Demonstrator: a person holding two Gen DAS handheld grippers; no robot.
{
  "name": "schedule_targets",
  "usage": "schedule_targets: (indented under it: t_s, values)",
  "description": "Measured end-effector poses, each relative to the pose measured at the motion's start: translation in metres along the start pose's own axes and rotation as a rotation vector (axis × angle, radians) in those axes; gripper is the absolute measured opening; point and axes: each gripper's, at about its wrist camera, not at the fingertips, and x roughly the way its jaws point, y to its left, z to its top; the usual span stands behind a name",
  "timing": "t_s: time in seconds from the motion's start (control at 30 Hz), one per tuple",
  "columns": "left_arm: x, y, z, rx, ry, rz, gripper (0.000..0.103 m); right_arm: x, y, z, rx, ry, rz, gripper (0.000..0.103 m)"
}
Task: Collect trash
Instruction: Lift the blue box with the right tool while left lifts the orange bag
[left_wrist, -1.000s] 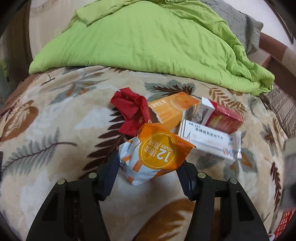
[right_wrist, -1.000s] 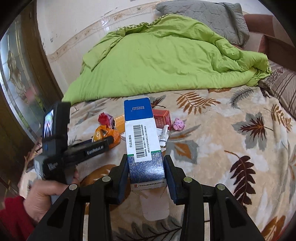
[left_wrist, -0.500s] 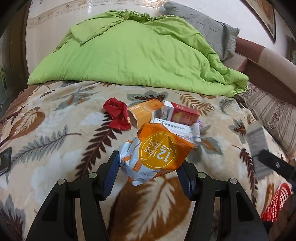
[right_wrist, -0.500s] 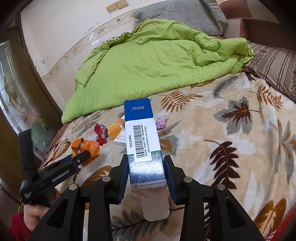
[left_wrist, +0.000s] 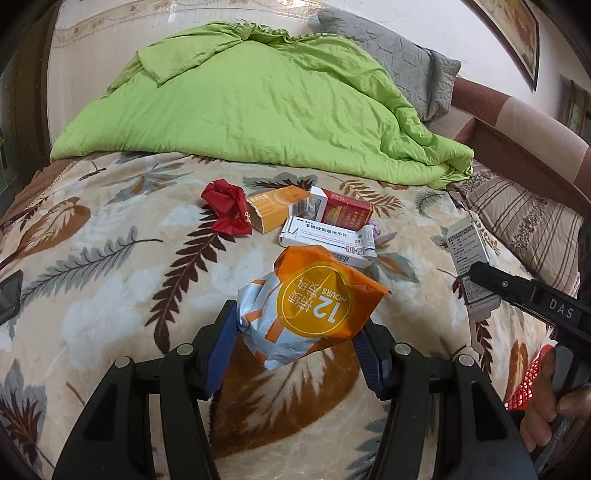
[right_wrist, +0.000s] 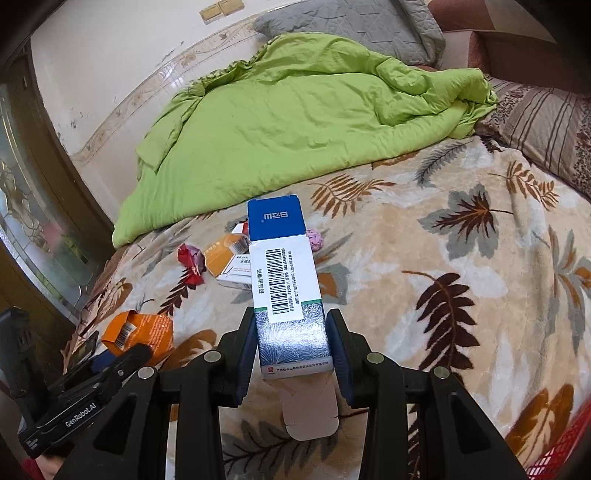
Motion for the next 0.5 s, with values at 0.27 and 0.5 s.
schedule_targets:
  t_s: [0.27, 0.5]
  values:
    - [-0.001, 0.005, -0.001, -0.014, 0.004, -0.02, 0.058, -0.004, 0.002, -0.001, 0.005, 0.0, 0.004, 0.04]
    - [-0.008, -0.006, -0.029, -0.011, 0.094, -0.133, 0.058, -0.032, 0.005, -0.008, -0.056, -0.008, 0.006, 0.04]
